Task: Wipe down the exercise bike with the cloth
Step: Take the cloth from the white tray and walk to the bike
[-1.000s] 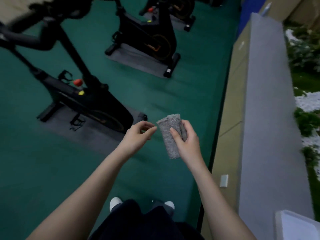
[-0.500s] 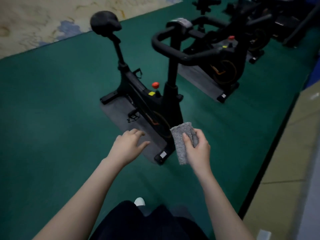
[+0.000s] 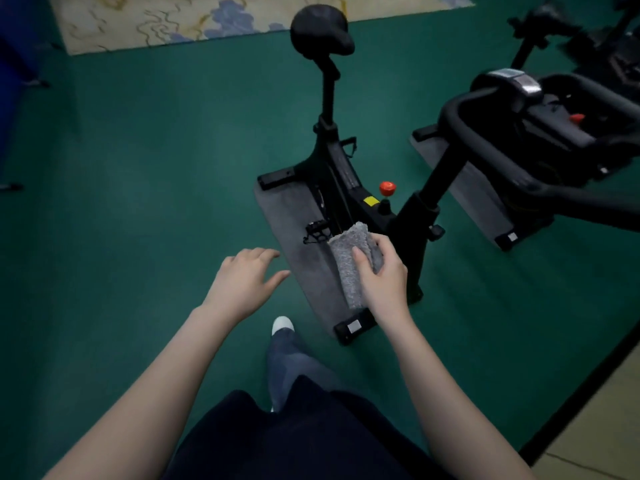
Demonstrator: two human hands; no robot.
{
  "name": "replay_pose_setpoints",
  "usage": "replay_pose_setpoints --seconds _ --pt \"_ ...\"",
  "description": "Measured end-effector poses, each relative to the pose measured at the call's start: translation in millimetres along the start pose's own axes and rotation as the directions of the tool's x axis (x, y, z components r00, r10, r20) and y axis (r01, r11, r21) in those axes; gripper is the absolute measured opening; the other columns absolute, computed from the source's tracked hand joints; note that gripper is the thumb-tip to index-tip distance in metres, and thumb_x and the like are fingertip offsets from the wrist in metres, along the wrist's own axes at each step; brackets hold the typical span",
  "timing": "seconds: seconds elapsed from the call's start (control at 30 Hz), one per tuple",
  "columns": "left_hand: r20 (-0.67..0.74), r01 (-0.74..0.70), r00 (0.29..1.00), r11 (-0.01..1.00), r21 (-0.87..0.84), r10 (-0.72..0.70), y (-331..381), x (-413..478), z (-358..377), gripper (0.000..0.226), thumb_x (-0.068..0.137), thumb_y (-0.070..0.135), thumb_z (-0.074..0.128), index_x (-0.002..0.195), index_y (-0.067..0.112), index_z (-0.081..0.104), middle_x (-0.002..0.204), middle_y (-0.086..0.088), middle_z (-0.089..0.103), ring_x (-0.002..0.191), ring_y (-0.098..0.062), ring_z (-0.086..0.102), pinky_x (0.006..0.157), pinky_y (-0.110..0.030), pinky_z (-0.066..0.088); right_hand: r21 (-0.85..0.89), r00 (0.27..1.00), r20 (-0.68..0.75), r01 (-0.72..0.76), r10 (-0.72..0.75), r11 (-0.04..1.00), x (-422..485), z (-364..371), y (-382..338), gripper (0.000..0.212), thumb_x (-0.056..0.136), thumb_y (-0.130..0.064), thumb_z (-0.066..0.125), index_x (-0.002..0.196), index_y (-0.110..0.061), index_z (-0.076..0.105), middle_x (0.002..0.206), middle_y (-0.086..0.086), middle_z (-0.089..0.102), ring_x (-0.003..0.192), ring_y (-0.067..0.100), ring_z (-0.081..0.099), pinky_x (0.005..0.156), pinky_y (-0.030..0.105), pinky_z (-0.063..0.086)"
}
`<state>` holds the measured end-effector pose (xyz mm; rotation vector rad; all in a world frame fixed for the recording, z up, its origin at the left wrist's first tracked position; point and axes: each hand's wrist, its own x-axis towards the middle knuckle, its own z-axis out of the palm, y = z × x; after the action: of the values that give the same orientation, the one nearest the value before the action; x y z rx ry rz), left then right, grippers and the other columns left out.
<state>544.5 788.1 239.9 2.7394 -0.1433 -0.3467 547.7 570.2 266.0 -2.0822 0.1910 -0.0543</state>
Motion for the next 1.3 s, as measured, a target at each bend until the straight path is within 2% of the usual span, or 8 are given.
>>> replay_pose_setpoints --seconds 0.23,0.37,0.6,0.73,0.83,1.0,1.17,1.3 --pt "0.018 0.043 0.999 0.999 0.025 -0.044 -40.3 82.0 -28.2 0.051 0.096 0.049 0.044 0.136 0.019 0.046 0.140 0.001 0.048 0.133 -0.018 0.037 0.107 -0.036 0.029 0.004 0.998 0.059 0.017 -0.017 1.000 89.4 40.7 -14.1 0.016 0.092 -0.024 0.061 0.108 -0.019 0.061 0.097 -0.007 0.066 0.090 0.007 0.061 0.076 0.022 0.048" --pt "0.039 0.036 0.998 0.997 0.064 -0.039 -56.0 128.9 -43.8 0.050 0.096 0.049 0.042 0.138 0.021 0.044 0.143 0.003 0.046 0.135 -0.017 0.035 0.109 -0.035 0.027 -0.015 0.995 0.092 0.030 -0.029 0.999 131.2 57.6 -27.2 0.011 0.092 -0.024 0.062 0.101 -0.019 0.060 0.092 -0.006 0.066 0.085 0.007 0.060 0.070 0.019 0.045" --pt "0.047 -0.012 0.999 0.996 0.094 0.008 -92.5 199.0 -69.0 0.051 0.096 0.052 0.040 0.136 0.021 0.045 0.141 0.004 0.048 0.133 -0.017 0.038 0.107 -0.036 0.029 -0.035 0.999 0.053 0.009 -0.008 0.999 182.9 86.9 -46.4 0.004 0.092 -0.024 0.061 0.093 -0.022 0.058 0.083 -0.009 0.063 0.078 0.007 0.059 0.065 0.016 0.043" --pt "0.087 -0.092 0.993 0.989 0.112 0.083 -126.5 249.6 -87.1 0.052 0.096 0.053 0.039 0.137 0.021 0.044 0.142 0.004 0.046 0.134 -0.016 0.037 0.109 -0.035 0.028 -0.025 0.997 -0.054 -0.048 0.047 0.999 213.5 116.1 -59.7 0.004 0.092 -0.024 0.062 0.093 -0.024 0.058 0.085 -0.013 0.064 0.079 -0.002 0.058 0.063 0.007 0.041" --pt "0.128 -0.188 0.977 0.974 0.129 0.172 -154.2 289.6 -107.6 0.052 0.096 0.053 0.038 0.138 0.022 0.043 0.144 0.004 0.044 0.135 -0.016 0.036 0.109 -0.035 0.027 -0.020 0.978 -0.175 -0.118 0.113 0.993 234.7 142.5 -75.2 0.004 0.092 -0.024 0.062 0.095 -0.024 0.058 0.087 -0.013 0.064 0.081 0.001 0.060 0.066 0.012 0.043" --pt "0.207 -0.374 0.918 0.912 0.168 0.338 -181.5 359.7 -142.0 0.054 0.097 0.052 0.038 0.142 0.022 0.039 0.149 0.004 0.038 0.137 -0.016 0.033 0.110 -0.035 0.027 -0.002 0.907 -0.379 -0.199 0.183 0.980 260.2 177.1 -104.7 0.009 0.093 -0.022 0.059 0.103 -0.022 0.058 0.099 -0.007 0.064 0.093 0.011 0.060 0.079 0.031 0.048" --pt "0.268 -0.518 0.842 0.840 0.161 0.468 -176.0 406.3 -151.1 0.055 0.096 0.051 0.039 0.142 0.021 0.039 0.148 0.004 0.039 0.136 -0.017 0.034 0.109 -0.035 0.027 -0.047 0.823 -0.524 -0.287 0.221 0.957 262.2 186.2 -115.9 0.023 0.094 -0.017 0.058 0.117 -0.019 0.057 0.112 -0.002 0.063 0.100 0.013 0.058 0.081 0.024 0.042" --pt "0.343 -0.608 0.771 0.781 0.145 0.537 -157.1 433.6 -145.7 0.056 0.096 0.053 0.038 0.143 0.020 0.038 0.149 0.003 0.038 0.138 -0.016 0.031 0.110 -0.035 0.026 -0.012 0.730 -0.623 -0.368 0.281 0.930 265.5 179.5 -115.3 0.023 0.093 -0.015 0.060 0.115 -0.015 0.060 0.109 -0.002 0.063 0.099 0.014 0.059 0.084 0.024 0.044"
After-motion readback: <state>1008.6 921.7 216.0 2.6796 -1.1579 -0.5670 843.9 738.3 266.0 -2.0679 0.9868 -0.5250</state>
